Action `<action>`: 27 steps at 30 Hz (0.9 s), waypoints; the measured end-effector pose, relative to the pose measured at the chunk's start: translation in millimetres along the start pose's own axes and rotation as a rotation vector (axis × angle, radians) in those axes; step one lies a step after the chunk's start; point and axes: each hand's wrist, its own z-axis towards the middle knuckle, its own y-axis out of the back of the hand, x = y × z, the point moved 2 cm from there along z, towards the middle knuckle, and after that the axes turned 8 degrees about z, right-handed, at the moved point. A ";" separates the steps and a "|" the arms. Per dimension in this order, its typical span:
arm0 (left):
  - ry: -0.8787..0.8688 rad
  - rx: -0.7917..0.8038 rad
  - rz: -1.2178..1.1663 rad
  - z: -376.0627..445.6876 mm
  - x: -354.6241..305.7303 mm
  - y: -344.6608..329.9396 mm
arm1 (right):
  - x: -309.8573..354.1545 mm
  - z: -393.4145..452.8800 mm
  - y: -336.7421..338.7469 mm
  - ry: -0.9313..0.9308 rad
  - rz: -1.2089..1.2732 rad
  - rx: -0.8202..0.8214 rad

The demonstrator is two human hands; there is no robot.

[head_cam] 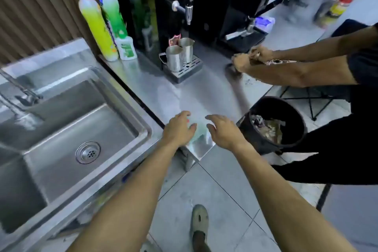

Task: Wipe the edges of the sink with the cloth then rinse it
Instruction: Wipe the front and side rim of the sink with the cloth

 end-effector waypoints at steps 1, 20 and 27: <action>0.034 0.025 0.005 5.5 -1.2 -18.5 | -11.2 3.0 -7.6 -0.002 -0.008 0.012; 0.217 -0.248 0.356 38.6 12.7 -86.4 | -69.3 77.3 -80.0 0.175 -0.091 0.024; 0.234 -0.255 0.451 49.1 12.6 -89.9 | -71.7 76.9 -80.4 0.178 -0.061 0.017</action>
